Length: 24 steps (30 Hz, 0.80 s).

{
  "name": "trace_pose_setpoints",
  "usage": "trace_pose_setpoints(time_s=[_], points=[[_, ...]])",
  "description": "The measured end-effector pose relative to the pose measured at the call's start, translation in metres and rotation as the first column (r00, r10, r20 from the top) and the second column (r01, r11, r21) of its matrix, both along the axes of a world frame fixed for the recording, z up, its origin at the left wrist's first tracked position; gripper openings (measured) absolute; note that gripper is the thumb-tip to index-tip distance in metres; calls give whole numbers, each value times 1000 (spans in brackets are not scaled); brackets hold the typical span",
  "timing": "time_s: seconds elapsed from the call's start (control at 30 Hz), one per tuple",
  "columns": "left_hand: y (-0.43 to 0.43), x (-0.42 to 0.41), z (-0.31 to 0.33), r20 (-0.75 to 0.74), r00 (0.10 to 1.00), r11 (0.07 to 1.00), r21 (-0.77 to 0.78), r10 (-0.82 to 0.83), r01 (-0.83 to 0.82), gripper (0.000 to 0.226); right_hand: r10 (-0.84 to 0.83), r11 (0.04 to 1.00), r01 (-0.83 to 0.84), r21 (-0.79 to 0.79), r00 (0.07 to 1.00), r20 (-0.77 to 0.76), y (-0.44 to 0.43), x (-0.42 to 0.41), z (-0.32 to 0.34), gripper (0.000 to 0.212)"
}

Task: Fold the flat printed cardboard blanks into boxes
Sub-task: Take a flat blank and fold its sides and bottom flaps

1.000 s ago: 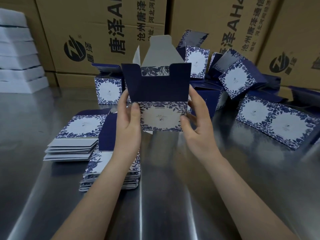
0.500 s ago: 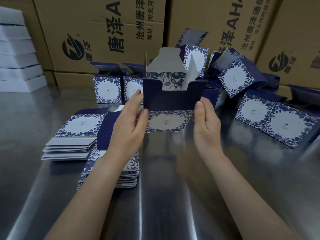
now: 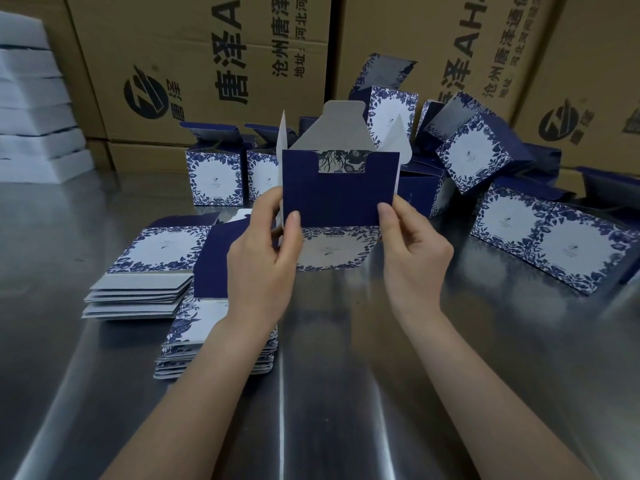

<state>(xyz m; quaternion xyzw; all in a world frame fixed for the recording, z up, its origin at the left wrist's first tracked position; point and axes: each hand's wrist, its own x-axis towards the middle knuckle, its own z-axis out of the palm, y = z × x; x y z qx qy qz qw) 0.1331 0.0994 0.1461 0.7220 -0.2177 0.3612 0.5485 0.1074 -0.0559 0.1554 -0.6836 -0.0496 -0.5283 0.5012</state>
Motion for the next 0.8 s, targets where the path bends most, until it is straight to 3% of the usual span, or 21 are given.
trace_pose_setpoints(time_s=[0.57,0.8], points=[[-14,-7,0,61,974,972,78,218,-222,45,-54,989,58,136,998,-35,8,5,-5,33],[-15,-8,-3,18,986,986,9,165,-165,36,-33,985,43,168,998,-61,9,3,-2,23]])
